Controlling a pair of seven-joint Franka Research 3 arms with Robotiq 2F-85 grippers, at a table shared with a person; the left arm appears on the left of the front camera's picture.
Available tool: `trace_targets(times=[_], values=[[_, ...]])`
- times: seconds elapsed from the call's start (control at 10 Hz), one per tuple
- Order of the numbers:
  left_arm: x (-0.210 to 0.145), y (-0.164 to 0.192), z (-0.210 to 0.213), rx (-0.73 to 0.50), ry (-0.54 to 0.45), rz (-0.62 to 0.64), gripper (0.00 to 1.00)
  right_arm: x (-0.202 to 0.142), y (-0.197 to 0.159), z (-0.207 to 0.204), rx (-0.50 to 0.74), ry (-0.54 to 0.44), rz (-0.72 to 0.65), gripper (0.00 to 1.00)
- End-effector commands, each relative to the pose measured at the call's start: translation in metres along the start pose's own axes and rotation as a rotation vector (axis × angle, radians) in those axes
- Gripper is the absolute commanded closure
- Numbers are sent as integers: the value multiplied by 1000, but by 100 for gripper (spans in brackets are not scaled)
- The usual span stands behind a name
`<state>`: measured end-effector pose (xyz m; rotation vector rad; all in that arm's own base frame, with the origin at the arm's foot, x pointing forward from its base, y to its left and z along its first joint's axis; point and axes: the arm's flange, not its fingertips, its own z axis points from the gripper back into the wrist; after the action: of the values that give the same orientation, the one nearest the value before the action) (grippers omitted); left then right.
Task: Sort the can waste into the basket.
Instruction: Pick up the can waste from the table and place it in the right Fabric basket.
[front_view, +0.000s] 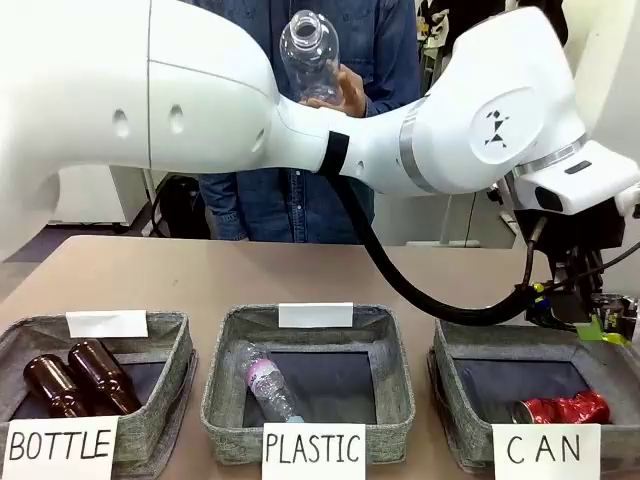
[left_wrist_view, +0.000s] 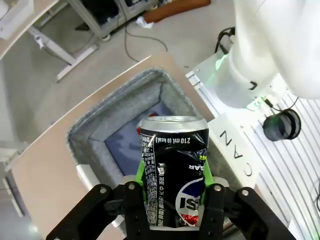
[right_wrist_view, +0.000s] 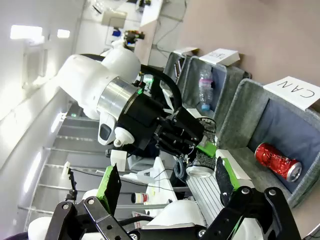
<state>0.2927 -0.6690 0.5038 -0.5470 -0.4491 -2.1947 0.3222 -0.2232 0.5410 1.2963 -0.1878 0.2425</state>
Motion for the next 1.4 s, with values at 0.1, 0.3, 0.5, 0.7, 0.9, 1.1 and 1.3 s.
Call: trace_targets(times=[0.1,0.3,0.5,0.7,0.9,1.1,1.3], values=[[-1,-6,-2,38,51,22,0,0,3,2,-9,-1,0,0],[-2,-7,-3,35,58,21,0,0,3,2,-9,-1,0,0],[-2,-10,-5,-30,85,70,0,0,3,2,-9,-1,0,0],[4,-44,11,-153,139,92,0,0,3,2,-9,-1,0,0],[-18,-108,44,-165,147,79,0,0,3,2,-9,-1,0,0],[-50,-175,72,-217,108,152,0,0,3,2,-9,-1,0,0],[-100,-236,129,-86,118,395,0,0,3,2,-9,-1,0,0]])
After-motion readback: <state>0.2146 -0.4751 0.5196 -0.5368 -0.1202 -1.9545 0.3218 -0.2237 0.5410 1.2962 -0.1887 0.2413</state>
